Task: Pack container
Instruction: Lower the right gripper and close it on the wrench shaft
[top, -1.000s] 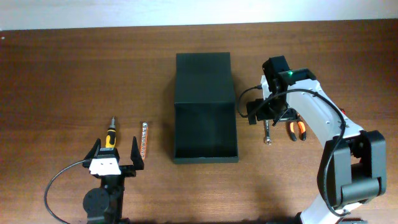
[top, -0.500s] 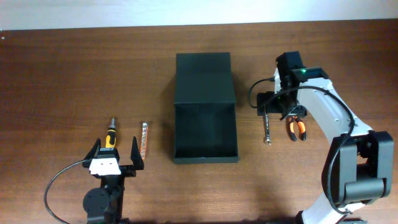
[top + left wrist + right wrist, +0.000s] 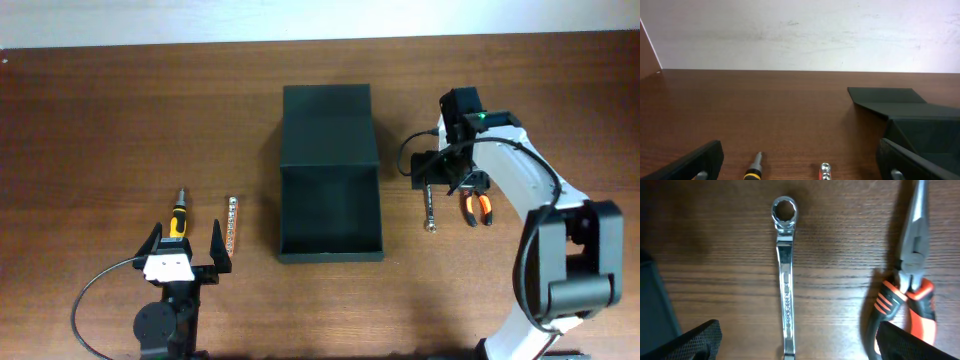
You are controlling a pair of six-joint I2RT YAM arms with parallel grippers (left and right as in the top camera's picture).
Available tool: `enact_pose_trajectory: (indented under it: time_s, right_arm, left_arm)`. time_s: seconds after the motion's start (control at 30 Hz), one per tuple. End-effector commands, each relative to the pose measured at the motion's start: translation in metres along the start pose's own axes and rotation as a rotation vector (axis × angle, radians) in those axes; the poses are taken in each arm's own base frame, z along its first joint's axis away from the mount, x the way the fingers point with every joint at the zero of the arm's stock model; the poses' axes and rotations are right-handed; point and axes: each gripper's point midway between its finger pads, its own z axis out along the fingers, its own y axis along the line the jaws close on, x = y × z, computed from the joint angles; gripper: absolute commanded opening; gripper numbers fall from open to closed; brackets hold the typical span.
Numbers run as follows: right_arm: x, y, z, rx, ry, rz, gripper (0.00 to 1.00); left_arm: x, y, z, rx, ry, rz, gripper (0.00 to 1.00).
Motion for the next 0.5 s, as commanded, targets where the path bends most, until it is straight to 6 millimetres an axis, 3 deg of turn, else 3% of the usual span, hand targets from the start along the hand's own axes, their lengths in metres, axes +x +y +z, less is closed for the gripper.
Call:
enact_pose_trajectory:
  time_s: [0.0,0.2,0.47]
  right_arm:
    - [0.009,-0.002,0.021,0.022,0.064,-0.009,0.99]
    - [0.021,-0.003,0.048,0.027,0.148,-0.008,0.99]
    - [0.02,-0.002,0.056,0.023,0.152,-0.008,0.99]
  left_arm:
    - [0.001,0.0,0.0,0.005,0.001,0.004,0.99]
    - [0.001,0.0,0.0,0.005,0.001,0.004,0.99]
    - [0.001,0.0,0.0,0.005,0.001,0.004,0.99]
